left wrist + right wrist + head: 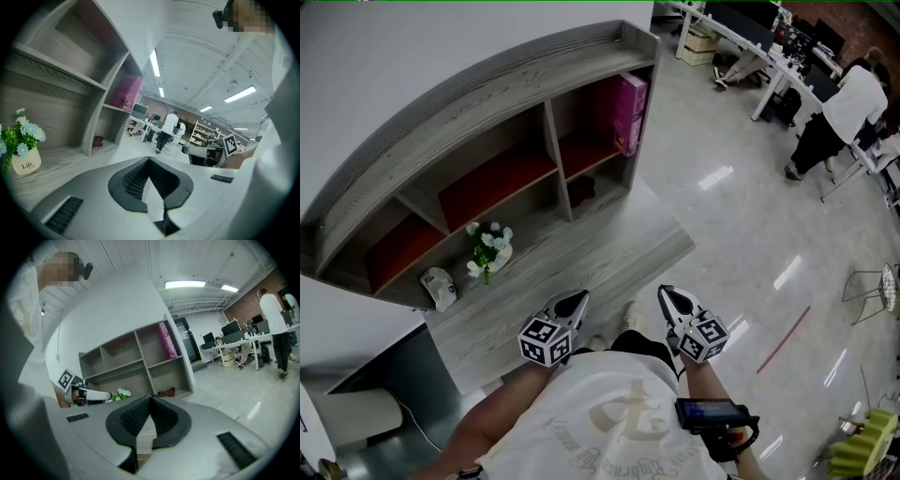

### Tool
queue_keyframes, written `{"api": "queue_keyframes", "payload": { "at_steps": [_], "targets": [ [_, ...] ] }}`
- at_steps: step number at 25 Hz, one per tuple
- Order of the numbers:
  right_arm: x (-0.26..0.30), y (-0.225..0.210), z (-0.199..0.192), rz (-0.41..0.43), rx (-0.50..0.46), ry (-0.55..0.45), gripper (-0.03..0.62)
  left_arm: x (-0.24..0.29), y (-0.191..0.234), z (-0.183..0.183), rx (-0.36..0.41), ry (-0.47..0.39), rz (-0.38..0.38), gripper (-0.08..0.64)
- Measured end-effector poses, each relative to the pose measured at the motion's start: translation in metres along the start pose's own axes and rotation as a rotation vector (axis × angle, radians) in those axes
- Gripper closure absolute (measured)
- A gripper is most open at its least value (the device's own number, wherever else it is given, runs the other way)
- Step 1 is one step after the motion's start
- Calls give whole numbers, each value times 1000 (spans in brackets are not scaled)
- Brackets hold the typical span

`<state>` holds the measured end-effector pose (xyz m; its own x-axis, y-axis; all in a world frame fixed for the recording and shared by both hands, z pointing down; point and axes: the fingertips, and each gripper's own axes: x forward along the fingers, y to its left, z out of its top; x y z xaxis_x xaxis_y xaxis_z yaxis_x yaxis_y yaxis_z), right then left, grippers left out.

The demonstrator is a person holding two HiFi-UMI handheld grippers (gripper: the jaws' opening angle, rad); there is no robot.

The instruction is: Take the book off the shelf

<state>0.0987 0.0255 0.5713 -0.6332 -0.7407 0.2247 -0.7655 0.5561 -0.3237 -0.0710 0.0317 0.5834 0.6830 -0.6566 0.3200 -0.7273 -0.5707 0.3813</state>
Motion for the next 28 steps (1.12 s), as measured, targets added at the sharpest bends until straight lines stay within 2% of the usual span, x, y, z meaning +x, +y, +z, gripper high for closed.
{"api": "queue_keyframes", "payload": {
  "at_steps": [5, 20, 28],
  "targets": [
    [14, -4, 9, 20, -21, 13, 589, 6, 13, 10, -3, -19, 23, 558],
    [54, -57, 49, 32, -48, 20, 589, 56, 28, 40, -20, -38, 41, 558],
    [84, -75, 63, 68, -65, 31, 588, 67, 44, 54, -25, -52, 80, 558]
  ]
}}
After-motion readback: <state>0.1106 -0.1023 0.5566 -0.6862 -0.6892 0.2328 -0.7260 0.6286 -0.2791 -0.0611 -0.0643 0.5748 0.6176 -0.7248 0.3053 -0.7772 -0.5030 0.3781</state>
